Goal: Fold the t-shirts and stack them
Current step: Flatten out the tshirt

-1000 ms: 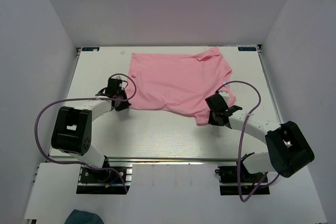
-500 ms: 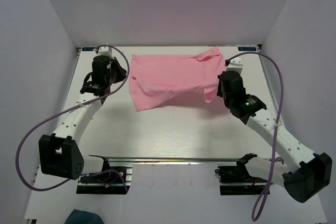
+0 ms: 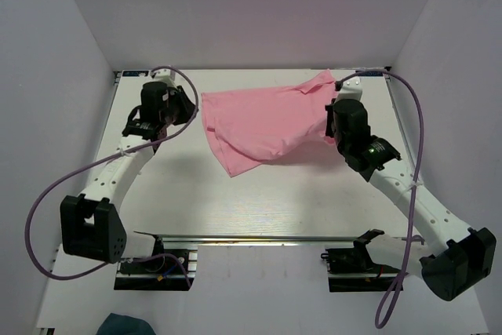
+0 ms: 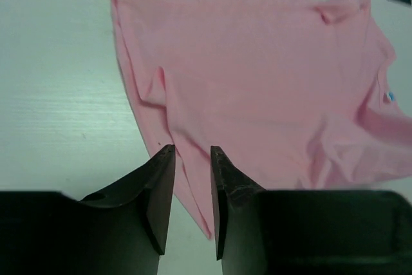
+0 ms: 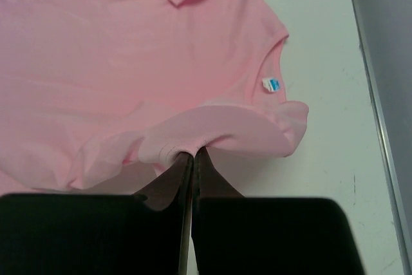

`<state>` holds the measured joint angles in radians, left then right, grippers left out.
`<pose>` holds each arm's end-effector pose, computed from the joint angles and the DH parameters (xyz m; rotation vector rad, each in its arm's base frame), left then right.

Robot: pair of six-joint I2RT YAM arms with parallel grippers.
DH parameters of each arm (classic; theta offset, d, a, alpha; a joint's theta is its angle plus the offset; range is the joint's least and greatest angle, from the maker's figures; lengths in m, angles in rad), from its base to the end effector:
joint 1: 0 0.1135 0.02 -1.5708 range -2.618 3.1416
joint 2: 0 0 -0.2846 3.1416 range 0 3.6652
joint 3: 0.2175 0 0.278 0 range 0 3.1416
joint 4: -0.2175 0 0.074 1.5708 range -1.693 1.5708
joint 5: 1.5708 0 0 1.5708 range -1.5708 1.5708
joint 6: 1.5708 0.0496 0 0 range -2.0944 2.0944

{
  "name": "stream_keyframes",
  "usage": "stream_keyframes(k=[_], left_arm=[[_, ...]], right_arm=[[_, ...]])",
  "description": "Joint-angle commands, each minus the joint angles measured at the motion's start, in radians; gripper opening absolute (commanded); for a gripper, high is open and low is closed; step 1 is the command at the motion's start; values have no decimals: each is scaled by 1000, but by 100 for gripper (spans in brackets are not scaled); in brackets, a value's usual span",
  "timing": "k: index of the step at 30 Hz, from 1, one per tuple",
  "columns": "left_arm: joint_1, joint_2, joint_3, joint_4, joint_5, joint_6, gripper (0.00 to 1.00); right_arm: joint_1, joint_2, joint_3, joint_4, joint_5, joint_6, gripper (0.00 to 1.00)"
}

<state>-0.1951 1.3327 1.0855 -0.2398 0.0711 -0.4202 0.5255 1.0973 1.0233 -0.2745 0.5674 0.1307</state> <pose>0.3327 -0.0693 0.3240 -0.1900 2.0788 -0.4512 0.2506 0.1145 0.3670 0.0077 1.8639 -0.0917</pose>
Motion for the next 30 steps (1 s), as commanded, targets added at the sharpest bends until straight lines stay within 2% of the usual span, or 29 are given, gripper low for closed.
stream_keyframes(k=[1,4,13,17,20,23,29,30], left_arm=[[-33,57,-42,-9,192,44,40],[-84,131,-62,-30,217,66,48],[-260,233,-144,-92,183,86,59],[-313,286,-144,-118,168,75,59],[-325,328,-121,-159,57,66,58],[-346,339,-110,-168,29,66,57],[-365,399,-85,-150,19,66,48],[-374,410,-76,-136,33,66,43]], right_arm=[[-12,1,-43,-35,-29,30,0],[-24,15,-57,-58,-32,50,0],[-53,84,-91,-80,-53,79,0],[-67,95,-101,-78,-70,79,0],[-67,95,-108,-77,-72,78,0],[-79,79,-117,-74,-72,78,0],[-88,76,-137,-65,-87,73,0],[-94,79,-134,-65,-90,76,0]])
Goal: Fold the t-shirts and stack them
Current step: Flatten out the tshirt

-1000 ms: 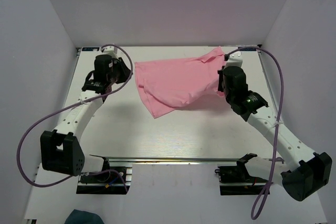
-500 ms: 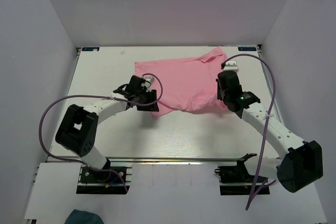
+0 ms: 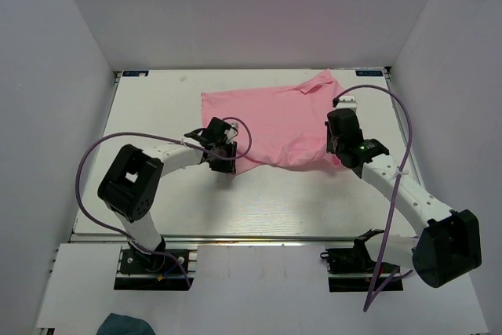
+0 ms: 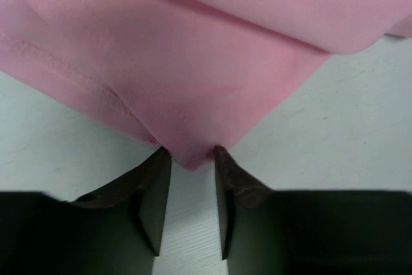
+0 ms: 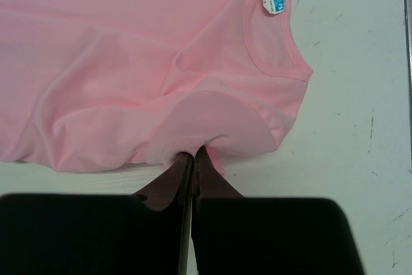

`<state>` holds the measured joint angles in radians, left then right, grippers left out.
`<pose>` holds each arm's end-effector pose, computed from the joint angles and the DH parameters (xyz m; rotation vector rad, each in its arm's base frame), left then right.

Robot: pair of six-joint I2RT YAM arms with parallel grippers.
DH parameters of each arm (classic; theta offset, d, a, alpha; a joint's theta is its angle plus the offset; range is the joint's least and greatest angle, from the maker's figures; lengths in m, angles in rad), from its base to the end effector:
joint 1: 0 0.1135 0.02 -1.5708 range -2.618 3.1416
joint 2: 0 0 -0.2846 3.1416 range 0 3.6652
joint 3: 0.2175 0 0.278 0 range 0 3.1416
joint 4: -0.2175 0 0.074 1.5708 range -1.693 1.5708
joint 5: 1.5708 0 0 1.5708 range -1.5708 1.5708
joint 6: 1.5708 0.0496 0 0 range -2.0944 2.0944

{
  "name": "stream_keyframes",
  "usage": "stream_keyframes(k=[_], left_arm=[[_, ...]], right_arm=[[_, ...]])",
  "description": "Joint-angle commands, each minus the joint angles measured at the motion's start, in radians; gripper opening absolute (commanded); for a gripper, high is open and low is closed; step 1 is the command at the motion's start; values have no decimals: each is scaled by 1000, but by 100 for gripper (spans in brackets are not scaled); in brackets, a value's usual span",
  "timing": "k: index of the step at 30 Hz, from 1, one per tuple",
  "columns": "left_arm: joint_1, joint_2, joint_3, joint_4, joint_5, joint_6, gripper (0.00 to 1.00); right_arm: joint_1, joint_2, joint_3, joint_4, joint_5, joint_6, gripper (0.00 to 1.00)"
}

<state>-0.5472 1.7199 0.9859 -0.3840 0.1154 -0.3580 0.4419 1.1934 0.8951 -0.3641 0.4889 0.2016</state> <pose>0.3027 -0.1911 0.1468 0.2966 2.7379 -0.4204 0.2677 0.1009 0.2832 0.0023 2.1499 -0.1755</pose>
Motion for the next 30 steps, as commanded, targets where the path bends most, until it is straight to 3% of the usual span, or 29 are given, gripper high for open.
stream_keyframes(k=[1,2,3,4,10,14,16,25,30], left_arm=[[-22,23,34,8,-11,4,39],[-22,35,34,8,0,4,30],[-31,35,43,8,10,17,4],[-31,35,43,-1,10,17,0],[-31,-179,127,-1,-155,37,0],[-5,-294,239,22,-362,37,0],[-5,-307,330,8,-484,66,0],[-5,-411,600,59,-747,244,0],[-5,-477,692,92,-729,341,0]], right_arm=[[-9,-15,-7,25,-12,4,0],[-12,-17,-8,28,-10,5,0],[-17,-17,-8,28,-12,2,0],[-17,-18,-7,28,-12,8,0],[-28,-57,41,51,36,-14,0],[-34,-142,135,108,97,-74,0],[-42,-173,181,160,118,-118,0],[-49,-252,419,327,197,-413,0],[-49,-262,574,300,79,-530,0]])
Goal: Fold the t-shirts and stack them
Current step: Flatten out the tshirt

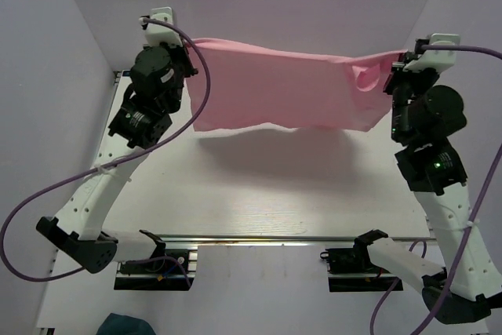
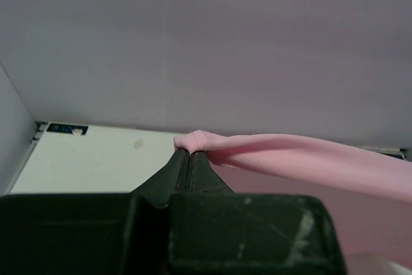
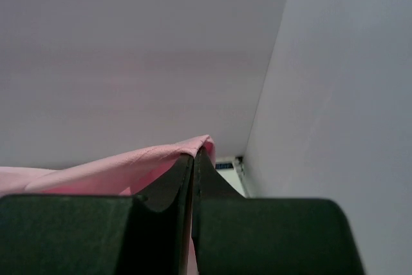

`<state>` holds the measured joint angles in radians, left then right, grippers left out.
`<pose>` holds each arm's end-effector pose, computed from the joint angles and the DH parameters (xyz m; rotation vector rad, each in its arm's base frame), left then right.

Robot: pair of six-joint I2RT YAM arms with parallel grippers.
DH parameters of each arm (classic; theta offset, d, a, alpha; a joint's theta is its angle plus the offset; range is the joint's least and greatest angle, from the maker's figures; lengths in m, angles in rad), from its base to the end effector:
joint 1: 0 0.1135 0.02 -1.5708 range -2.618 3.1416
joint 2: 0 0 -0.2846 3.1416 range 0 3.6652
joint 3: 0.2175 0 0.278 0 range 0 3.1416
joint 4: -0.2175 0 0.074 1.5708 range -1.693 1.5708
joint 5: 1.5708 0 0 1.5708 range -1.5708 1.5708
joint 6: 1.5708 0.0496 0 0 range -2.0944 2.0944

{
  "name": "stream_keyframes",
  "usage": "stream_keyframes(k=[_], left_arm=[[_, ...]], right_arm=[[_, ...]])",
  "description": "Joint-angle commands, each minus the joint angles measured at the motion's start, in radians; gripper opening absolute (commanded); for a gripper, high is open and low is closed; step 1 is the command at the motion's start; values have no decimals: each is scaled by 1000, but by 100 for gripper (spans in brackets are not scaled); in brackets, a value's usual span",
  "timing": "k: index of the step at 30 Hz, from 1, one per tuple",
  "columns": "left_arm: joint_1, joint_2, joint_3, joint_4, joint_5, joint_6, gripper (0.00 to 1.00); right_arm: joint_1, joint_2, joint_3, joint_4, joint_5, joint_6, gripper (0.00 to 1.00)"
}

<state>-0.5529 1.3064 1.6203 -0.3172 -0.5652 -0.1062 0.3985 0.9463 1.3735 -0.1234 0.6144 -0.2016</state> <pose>0.2703 -0.1356 0.5287 -0.0918 1.5714 -0.0723 0.1817 0.0455 0.5457 0.1426 1.3195 -0.2216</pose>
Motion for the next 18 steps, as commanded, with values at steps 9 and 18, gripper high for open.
stream_keyframes(k=[9,18], left_arm=[[1,-249,124,36,109,157,0],[-8,-325,231,-60,304,157,0]], right_arm=[[-3,-27,433,-154,-304,-251,0],[-4,-70,565,-257,-551,-297,0]])
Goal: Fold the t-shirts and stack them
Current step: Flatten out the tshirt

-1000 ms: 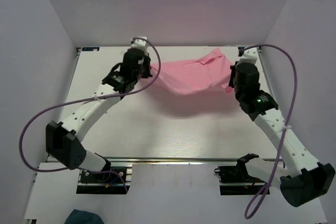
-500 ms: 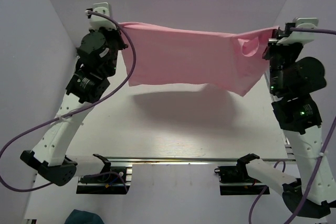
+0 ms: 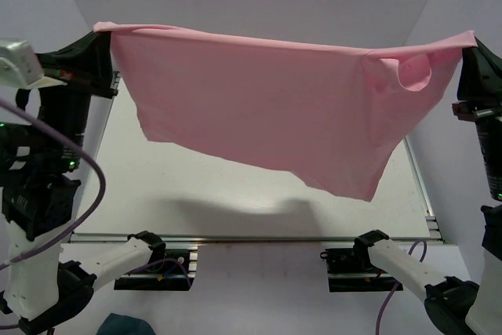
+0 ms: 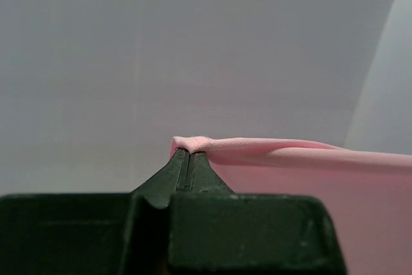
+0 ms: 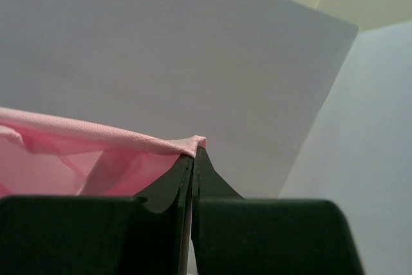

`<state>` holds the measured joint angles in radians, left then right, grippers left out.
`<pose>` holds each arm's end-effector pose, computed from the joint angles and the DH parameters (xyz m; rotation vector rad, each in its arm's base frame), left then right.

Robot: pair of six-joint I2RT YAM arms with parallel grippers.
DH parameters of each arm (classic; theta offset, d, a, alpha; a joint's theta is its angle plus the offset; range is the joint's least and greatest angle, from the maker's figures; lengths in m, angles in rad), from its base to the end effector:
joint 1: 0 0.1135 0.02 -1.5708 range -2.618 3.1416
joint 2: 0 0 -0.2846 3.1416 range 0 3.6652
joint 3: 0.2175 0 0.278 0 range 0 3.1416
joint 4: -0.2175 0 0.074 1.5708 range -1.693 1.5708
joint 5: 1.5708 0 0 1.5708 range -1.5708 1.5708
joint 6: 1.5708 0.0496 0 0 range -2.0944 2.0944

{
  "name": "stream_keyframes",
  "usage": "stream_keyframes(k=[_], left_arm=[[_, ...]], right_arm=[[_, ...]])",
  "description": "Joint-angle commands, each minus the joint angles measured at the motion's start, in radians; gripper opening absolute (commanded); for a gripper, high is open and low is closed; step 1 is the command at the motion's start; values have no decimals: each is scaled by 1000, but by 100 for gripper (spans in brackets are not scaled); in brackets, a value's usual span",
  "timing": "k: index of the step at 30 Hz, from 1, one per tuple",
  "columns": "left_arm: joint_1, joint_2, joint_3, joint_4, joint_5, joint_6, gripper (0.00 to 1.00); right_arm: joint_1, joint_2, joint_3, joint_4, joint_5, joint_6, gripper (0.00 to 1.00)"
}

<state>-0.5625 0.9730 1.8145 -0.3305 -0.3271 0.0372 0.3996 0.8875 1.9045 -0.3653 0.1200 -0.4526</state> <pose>0.0943 -0.0406 0.6503 0.0276 1.0935 -0.2989 0.0300 0.0062 0.6714 -0.2780 0.8823 -0.1043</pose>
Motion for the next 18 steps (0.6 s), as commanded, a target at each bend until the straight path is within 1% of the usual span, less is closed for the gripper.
stream_keyframes(k=[1,5,9,10,11,13,14,16,17,18], left_arm=[[1,9,46,-62,66,13,0],[1,9,31,-62,68,4,0],[1,46,-20,-36,34,-5,0],[1,73,-49,-22,20,-5,0],[1,90,-66,-22,11,-5,0],[1,136,-118,1,-28,-20,0],[1,191,-141,11,-80,-34,0],[12,260,-197,28,-159,-69,0],[12,298,-213,28,-203,-79,0],[22,378,-225,37,-220,-103,0]], right_arm=[[1,-15,36,-8,-59,-46,0],[-1,-18,4,14,-60,-58,0],[-2,7,-96,106,9,-69,0],[-2,33,-157,147,26,-67,0],[-1,47,-176,190,74,-73,0],[-4,108,-240,232,104,-86,0],[-7,144,-308,290,127,-84,0],[-8,206,-360,351,173,-89,0],[-11,261,-421,400,185,-90,0],[-15,293,-430,435,208,-87,0]])
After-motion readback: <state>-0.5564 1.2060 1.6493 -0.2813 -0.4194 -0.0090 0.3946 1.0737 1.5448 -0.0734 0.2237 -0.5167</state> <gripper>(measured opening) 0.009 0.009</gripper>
